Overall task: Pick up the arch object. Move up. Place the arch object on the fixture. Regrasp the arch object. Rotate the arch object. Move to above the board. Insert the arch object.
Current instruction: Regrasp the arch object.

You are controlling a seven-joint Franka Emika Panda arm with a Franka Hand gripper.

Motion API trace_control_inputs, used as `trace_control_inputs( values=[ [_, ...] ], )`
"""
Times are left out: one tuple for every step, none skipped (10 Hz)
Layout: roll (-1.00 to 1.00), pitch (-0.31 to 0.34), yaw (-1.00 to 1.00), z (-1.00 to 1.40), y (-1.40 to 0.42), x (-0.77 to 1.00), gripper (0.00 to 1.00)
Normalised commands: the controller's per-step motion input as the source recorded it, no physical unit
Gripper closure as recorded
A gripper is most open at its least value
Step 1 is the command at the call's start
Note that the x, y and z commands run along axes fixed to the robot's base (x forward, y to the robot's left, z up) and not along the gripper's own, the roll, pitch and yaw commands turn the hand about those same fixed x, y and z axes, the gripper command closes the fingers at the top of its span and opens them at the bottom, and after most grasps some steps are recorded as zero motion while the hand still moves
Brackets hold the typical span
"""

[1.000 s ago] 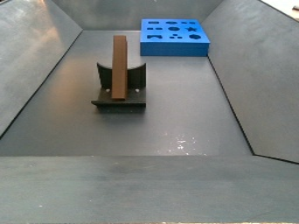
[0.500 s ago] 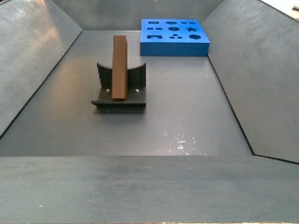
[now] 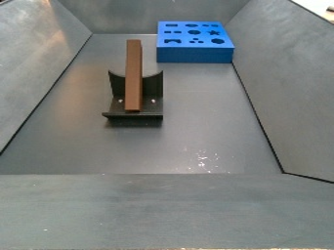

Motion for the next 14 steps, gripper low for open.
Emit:
trace_control_inputs(
  values=[
    [1.00,0.023,0.06,-0.01,-0.02,0.03,0.00],
    [1.00,0.038,0.06,0.00,-0.03,0.05,0.00],
    [1.00,0.045,0.06,-0.01,-0.03,0.06,0.00],
    [1.00,0.065,0.07,0.00,-0.03,0.07,0.00],
    [1.00,0.082,0.08,0.00,-0.04,0.08,0.00],
    [1.00,0.107,0.09,-0.01,-0.04,0.10,0.00],
    [1.00,0.131,0.10,-0.01,-0.05,0.10,0.00],
    [1.00,0.164,0.14,-0.01,-0.05,0.11,0.00],
    [1.00,0.180,0.16,-0.01,-0.05,0.11,0.00],
    [0.86,0.188,0.19,-0.01,-0.05,0.11,0.00],
    [0.68,0.171,0.21,-0.01,-0.06,0.11,0.00],
    [0.45,0.136,0.23,-0.01,-0.06,0.11,0.00],
    [0.34,0.121,0.23,-0.01,-0.06,0.11,0.00],
    [0.20,0.062,0.23,0.00,-0.04,0.10,0.00]
  ],
)
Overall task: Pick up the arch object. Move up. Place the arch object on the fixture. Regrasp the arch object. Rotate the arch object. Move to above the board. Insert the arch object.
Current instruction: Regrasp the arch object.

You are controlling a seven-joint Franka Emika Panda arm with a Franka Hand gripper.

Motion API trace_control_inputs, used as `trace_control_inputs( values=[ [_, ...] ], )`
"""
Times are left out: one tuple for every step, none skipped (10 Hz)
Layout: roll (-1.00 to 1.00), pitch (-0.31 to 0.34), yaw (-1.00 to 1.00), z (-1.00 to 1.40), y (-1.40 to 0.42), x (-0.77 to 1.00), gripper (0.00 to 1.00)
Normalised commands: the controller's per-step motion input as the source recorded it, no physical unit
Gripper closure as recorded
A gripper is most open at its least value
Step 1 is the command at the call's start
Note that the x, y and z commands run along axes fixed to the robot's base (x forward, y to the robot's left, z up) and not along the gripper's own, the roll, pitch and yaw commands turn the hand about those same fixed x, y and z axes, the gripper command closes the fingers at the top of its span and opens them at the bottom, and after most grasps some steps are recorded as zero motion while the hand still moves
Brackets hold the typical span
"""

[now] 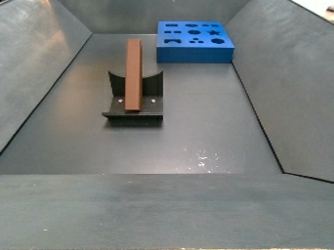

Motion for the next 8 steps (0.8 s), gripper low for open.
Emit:
trace_control_inputs(
  values=[
    [0.17,0.040,0.23,-0.01,-0.05,0.09,0.00],
    [0.16,0.013,0.20,-0.01,-0.05,0.09,0.00],
    [0.07,-0.064,0.13,-1.00,0.05,0.04,0.00],
    [0.07,-0.070,0.11,-1.00,0.05,0.04,0.00],
    [0.06,-0.101,0.08,-1.00,0.05,0.05,0.00],
    [0.06,-0.123,0.05,-1.00,0.04,0.05,0.00],
    [0.05,-0.130,0.02,-1.00,0.04,0.05,0.00],
    [0.05,-0.129,-0.01,-1.00,0.04,0.06,0.00]
  ],
)
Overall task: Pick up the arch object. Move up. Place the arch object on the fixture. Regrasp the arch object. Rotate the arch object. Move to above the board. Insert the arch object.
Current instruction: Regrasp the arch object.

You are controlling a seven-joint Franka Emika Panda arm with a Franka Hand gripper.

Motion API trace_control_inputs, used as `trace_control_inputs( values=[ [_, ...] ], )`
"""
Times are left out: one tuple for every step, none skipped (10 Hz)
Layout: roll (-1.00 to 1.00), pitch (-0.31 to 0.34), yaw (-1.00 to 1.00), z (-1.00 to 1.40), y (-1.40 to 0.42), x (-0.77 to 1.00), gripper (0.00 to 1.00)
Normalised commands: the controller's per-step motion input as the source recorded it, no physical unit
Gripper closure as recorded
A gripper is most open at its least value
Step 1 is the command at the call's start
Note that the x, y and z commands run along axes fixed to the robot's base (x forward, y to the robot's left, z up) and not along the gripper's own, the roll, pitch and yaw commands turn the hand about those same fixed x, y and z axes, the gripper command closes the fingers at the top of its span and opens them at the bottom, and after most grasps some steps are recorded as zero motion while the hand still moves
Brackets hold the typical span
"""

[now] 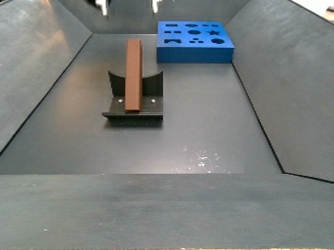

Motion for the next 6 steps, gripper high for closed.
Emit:
trace_control_inputs(
  values=[
    [0.05,-0.120,-0.03,-1.00,0.03,0.06,0.00],
    [0.05,-0.114,-0.04,-1.00,0.03,0.06,0.00],
    [0.05,-0.094,-0.06,-1.00,0.03,0.06,0.00],
    [0.04,-0.074,-0.06,-0.95,0.03,0.06,0.00],
    [0.04,-0.056,-0.06,-0.78,0.02,0.05,0.00],
    [0.04,-0.044,-0.06,-0.67,0.02,0.05,0.00]
  ],
)
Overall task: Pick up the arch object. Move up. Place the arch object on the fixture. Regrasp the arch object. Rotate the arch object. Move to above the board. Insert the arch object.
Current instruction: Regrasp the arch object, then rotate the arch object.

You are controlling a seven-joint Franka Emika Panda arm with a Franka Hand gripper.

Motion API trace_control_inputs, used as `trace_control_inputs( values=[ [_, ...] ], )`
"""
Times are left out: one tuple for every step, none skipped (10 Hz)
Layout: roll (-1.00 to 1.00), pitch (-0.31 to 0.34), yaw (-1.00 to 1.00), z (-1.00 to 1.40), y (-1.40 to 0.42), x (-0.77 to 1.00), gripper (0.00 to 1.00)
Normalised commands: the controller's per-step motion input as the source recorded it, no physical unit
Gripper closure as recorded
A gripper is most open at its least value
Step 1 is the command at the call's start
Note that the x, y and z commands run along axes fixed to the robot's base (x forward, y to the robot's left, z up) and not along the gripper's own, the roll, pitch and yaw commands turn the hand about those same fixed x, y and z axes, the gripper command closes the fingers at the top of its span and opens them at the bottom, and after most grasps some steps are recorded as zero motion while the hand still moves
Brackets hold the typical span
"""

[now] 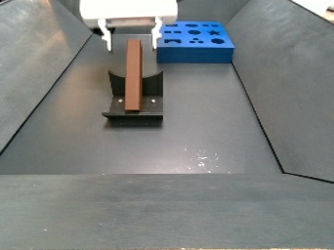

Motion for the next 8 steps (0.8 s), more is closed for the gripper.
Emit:
trace_control_inputs(
  values=[
    [0.04,-0.023,-0.05,-0.45,0.01,0.05,0.00],
    [0.05,-0.003,-0.03,-0.24,0.00,0.05,0.00],
    [0.00,0.000,0.00,0.00,0.00,0.00,1.00],
    [0.00,0.000,0.00,0.93,0.39,-1.00,1.00],
    [-0.02,-0.020,0.00,0.93,0.39,-1.00,1.00],
    [-0.09,-0.065,0.00,0.91,0.36,-1.00,1.00],
    [-0.11,-0.085,-0.01,0.88,0.32,-1.00,1.00],
    [-0.13,-0.107,-0.03,0.84,0.28,-1.00,1.00]
  ],
)
